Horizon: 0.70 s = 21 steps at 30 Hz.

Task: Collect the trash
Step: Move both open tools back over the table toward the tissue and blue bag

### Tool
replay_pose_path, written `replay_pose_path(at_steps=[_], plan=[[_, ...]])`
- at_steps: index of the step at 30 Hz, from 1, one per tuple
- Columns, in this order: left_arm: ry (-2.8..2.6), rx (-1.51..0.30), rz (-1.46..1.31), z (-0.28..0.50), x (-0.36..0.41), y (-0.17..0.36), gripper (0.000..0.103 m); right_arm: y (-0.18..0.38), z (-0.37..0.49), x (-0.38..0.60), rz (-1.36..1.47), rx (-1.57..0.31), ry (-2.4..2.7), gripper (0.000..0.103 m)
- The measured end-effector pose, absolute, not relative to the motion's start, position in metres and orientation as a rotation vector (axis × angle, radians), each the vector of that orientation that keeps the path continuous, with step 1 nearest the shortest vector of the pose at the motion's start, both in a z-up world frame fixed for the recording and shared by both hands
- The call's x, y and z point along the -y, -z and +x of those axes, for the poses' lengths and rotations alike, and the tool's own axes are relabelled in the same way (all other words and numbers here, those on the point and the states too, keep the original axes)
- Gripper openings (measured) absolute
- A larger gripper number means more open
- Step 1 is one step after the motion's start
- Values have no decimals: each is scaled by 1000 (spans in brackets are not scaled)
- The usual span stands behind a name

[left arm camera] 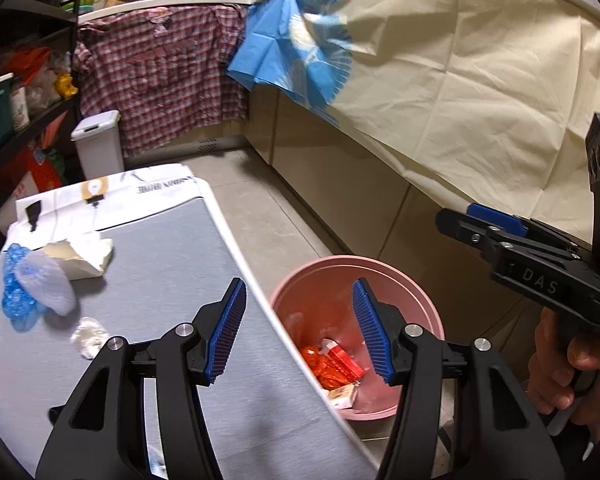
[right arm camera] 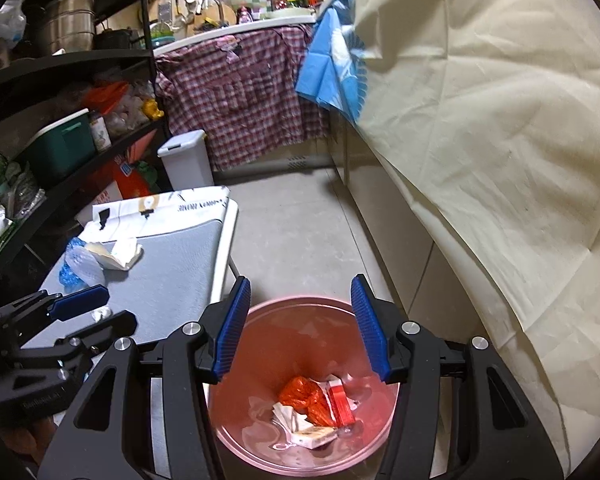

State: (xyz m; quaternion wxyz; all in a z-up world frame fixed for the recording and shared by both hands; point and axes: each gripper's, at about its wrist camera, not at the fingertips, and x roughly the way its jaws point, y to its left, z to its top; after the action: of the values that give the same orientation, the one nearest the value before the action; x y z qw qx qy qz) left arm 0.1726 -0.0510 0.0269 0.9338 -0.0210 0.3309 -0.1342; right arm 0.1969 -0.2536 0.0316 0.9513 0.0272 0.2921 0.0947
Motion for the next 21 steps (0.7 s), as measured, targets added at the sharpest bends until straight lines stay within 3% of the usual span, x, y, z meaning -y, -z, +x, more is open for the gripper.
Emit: replay_pose_path(at_steps=[16,19,21], plan=[[122,-617,-106,151,-54,-47,53,-43,184,187,28,-538,-338,44],[98,-610,-122,150,-73,-49,52,-45,186,172,37,-528,-373,34],[77,-606,-129,150,-87,-51,46,-44,188,156,40,-524,-409,28]])
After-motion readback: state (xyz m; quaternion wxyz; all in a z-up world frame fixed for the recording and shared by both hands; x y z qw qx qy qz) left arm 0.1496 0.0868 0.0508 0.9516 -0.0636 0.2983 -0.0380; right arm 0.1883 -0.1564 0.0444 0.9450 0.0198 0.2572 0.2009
